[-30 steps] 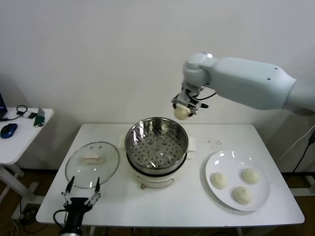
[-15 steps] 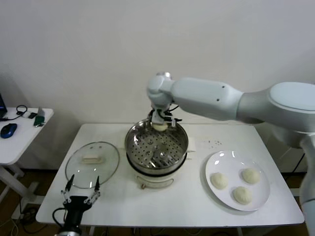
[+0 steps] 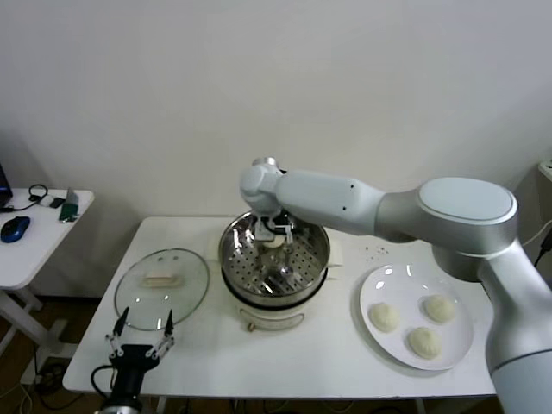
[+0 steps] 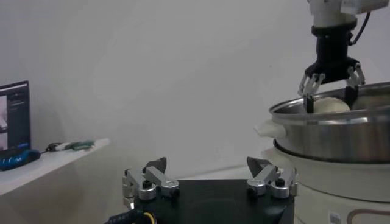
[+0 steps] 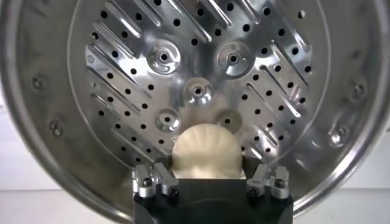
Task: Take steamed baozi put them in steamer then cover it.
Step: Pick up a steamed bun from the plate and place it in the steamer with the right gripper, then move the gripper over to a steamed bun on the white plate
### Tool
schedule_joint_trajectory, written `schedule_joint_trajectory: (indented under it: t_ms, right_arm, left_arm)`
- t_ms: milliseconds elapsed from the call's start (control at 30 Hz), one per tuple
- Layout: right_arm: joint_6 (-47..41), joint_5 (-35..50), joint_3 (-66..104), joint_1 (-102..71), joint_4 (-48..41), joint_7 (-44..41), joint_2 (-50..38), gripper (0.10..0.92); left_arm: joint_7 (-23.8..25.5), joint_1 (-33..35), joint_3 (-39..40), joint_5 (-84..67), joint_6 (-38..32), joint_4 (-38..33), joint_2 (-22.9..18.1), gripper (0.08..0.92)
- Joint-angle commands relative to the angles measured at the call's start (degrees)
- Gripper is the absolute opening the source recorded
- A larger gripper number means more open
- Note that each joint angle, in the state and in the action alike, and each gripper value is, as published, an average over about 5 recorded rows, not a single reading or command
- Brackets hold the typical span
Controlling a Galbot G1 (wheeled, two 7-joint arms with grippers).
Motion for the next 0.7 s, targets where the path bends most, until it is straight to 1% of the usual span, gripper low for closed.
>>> schedule_joint_trajectory:
  t_ms: [33,200,433,567,700]
  right_arm:
    - [1.2,-3.2,0.6,-2.7,-2.3,0.1,1.5,0.750]
    - [1.0,-3.1,1.0,-2.9,-2.3,-0.1,1.4,0.810]
    - [0.9,-0.8,2.2,-0.6,-0.5,-1.3,-0.3,0.823]
    - [-0.5,5.0,1.9,3.9,3.3,-2.9,-3.0,0.823]
    - [-4.6,15.0,-0.2,11.0,7.2,-4.4,-7.2,0.823]
  left_arm:
    - [0.0,0.0,0.0,0.0,0.1,0.1,0.0,0.823]
    - [0.0,-0.1,0.0,0.0,0.2,0.1,-0.2,0.823]
    - [-0.1,0.1,-0.2,0.0,0.2,-0.1,0.0,0.823]
    - [-0.2,0.1,-0.2,-0.1,0.3,-0.3,0.1,0.823]
    - [-0.2,0.2,0.0,-0.1,0.3,-0.4,0.1,0.823]
